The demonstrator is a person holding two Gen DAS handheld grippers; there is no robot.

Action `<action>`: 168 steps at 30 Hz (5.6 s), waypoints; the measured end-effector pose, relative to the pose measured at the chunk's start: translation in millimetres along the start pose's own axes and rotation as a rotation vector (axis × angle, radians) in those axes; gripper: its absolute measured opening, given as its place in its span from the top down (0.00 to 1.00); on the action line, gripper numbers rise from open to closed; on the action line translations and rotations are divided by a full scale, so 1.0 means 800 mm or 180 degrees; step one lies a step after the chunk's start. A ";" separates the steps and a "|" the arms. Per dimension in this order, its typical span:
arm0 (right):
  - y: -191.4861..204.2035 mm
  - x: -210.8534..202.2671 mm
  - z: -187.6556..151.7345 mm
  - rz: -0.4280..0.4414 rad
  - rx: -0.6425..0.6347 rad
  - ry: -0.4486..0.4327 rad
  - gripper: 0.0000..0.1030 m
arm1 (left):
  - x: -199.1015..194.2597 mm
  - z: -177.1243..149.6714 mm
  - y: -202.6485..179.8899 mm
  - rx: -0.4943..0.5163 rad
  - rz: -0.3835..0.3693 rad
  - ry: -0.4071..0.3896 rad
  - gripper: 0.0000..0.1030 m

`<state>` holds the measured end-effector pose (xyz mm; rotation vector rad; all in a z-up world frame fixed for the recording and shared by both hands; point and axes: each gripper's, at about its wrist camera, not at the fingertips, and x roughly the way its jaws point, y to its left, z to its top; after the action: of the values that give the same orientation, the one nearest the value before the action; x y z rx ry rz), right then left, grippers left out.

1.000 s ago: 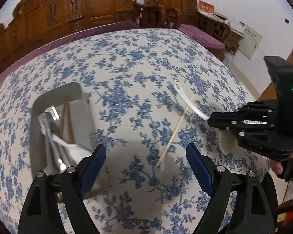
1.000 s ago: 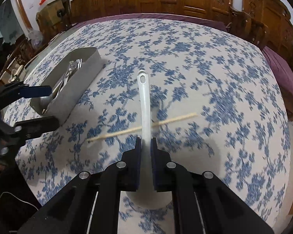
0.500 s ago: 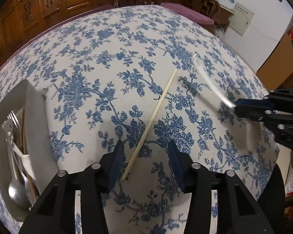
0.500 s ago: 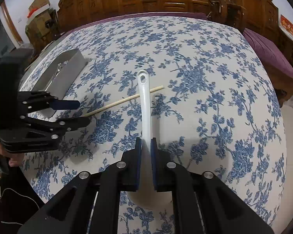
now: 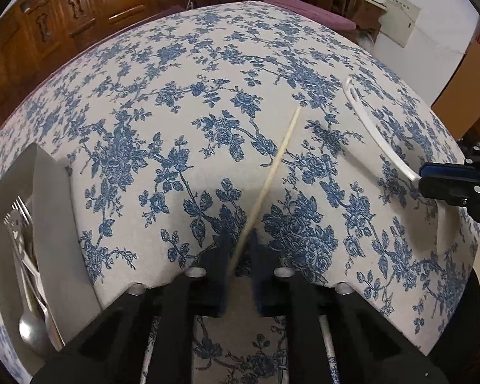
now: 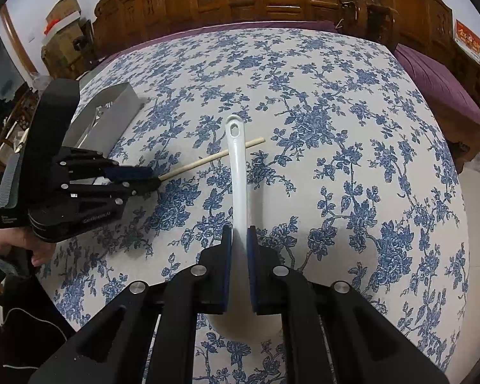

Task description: Organize utensils

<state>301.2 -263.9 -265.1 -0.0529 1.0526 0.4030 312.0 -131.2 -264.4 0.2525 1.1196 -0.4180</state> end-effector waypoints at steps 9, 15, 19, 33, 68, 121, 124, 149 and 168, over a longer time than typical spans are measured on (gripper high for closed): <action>0.019 -0.008 0.002 0.0020 -0.0030 -0.0037 0.89 | -0.027 -0.010 0.012 -0.0114 0.0017 -0.0098 0.96; 0.041 -0.015 0.014 0.0043 -0.0102 -0.0096 0.89 | -0.069 -0.011 0.033 -0.0223 0.0072 -0.0293 0.96; 0.057 -0.017 0.024 0.0076 -0.0150 -0.0138 0.89 | -0.094 -0.012 0.050 -0.0287 0.0125 -0.0399 0.96; 0.124 -0.011 0.060 0.0222 -0.0383 -0.0192 0.89 | -0.150 -0.042 0.128 -0.0572 0.0322 -0.0564 0.96; 0.247 0.039 0.131 0.0581 -0.0593 -0.0159 0.89 | -0.124 -0.088 0.246 -0.1222 0.0229 -0.0380 0.96; 0.303 0.079 0.154 0.0545 -0.0304 -0.0307 0.88 | -0.211 -0.127 0.264 -0.1313 0.0445 -0.0751 0.89; 0.291 0.048 0.141 0.0539 -0.0274 -0.0428 0.88 | -0.220 -0.129 0.247 -0.1283 0.0475 -0.0797 0.78; 0.199 -0.150 0.000 -0.0149 0.0076 -0.1189 0.03 | -0.288 -0.147 0.073 -0.1064 0.0649 -0.1168 0.08; 0.225 -0.305 -0.025 -0.0224 0.0006 -0.1953 0.03 | -0.432 -0.157 0.018 -0.1048 0.0832 -0.1794 0.08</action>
<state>117.1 -174.2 -40.1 0.0349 0.4443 0.3236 87.9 0.4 -3.8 -0.0155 0.5756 -0.0554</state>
